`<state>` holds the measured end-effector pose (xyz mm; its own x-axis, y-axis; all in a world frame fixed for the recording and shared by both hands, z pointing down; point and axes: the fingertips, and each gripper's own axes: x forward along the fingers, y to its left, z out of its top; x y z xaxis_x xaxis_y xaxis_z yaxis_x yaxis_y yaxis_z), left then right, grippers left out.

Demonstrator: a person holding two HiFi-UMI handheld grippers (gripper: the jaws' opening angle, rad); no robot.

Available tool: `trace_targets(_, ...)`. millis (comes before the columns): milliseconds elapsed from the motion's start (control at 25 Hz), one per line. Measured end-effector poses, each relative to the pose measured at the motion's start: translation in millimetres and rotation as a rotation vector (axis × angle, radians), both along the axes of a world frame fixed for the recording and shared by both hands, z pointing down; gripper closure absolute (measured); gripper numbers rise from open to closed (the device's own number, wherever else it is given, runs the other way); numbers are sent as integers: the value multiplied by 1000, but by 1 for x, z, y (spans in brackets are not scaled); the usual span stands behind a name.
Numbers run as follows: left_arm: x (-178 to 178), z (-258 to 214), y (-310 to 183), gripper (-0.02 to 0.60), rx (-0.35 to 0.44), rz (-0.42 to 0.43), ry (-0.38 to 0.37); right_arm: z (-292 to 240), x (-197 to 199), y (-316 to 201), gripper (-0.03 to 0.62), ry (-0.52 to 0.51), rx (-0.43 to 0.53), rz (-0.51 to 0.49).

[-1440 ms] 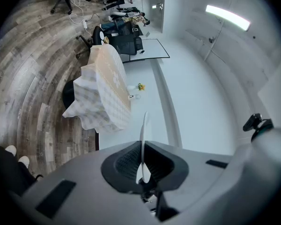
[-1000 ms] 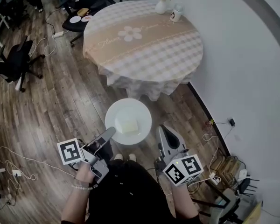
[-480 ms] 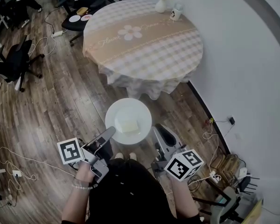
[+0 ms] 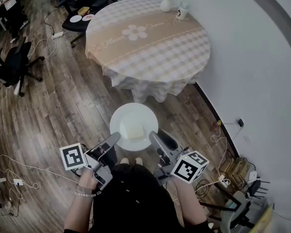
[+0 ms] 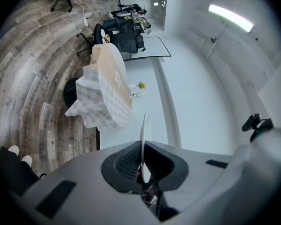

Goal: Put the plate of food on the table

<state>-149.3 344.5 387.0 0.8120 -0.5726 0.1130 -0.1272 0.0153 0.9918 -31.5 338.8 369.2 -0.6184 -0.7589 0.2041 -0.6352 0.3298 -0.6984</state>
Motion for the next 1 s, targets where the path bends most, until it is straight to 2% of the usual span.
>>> trace_targets(160, -2, 2, -1, 572, -13, 23, -9, 2, -8, -2, 543, -32, -16, 7)
trace_targets(760, -17, 5, -1, 574, -11, 67, -13, 2, -23, 1, 545, -36, -15, 49)
trace_targets(1000, -12, 7, -3, 574, -13, 92, -13, 4, -18, 1, 545, -30, -17, 72)
